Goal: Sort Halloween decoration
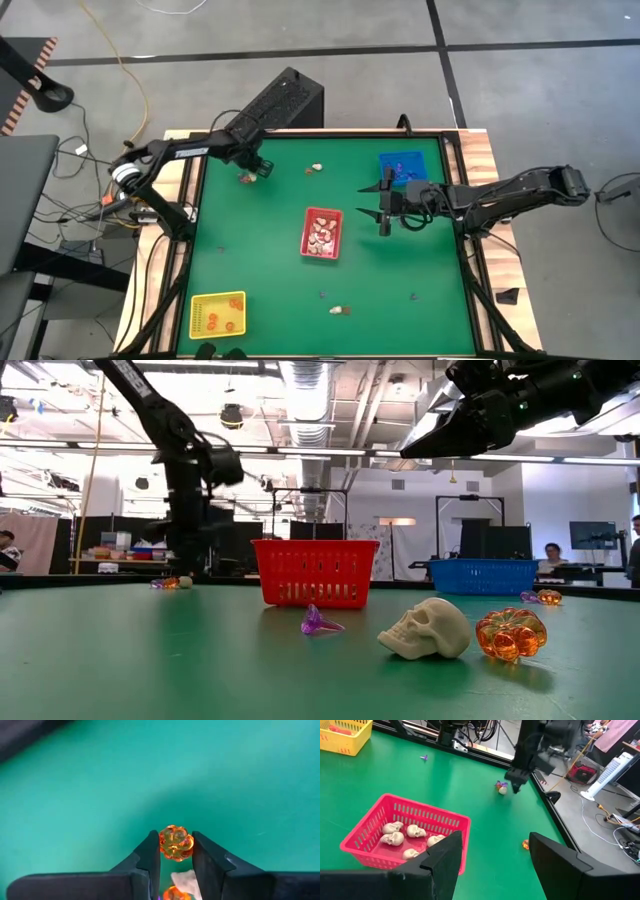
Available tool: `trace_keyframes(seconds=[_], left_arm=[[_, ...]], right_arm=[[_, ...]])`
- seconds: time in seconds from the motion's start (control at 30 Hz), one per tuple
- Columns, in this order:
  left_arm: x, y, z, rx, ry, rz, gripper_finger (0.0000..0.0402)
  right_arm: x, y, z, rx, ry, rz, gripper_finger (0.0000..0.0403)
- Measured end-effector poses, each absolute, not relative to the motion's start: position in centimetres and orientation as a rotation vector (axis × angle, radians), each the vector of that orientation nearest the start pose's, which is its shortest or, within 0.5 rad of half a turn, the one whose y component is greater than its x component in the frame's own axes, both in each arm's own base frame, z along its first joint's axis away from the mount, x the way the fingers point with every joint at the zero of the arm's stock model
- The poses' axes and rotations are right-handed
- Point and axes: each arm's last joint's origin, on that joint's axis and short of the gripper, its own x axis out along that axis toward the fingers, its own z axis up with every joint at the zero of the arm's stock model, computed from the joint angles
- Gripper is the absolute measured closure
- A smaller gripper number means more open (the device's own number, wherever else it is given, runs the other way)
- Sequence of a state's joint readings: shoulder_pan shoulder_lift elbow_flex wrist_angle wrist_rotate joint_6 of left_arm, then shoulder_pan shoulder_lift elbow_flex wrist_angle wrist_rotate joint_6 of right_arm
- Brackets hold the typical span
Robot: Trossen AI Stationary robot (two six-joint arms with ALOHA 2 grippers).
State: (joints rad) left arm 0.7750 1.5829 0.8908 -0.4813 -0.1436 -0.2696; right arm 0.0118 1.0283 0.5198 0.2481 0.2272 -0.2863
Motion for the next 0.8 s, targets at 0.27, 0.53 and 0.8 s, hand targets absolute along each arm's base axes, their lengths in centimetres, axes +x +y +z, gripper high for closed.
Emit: trace_keyframes(seconds=[0.27,0.53,0.8], left_arm=[[19.6,17.0,22.5,-0.604,0.882,0.76,0.031],[19.7,5.6,26.7,-0.679,0.935,0.238,0.0314],[19.4,-7.3,27.6,-0.621,0.994,-0.043,0.0314]], right_arm=[[22.0,-0.4,23.8,-0.315,0.288,-0.174,0.0143],[22.0,-0.4,23.8,-0.316,0.288,-0.174,0.0143],[22.0,-0.4,23.8,-0.316,0.288,-0.174,0.0143]])
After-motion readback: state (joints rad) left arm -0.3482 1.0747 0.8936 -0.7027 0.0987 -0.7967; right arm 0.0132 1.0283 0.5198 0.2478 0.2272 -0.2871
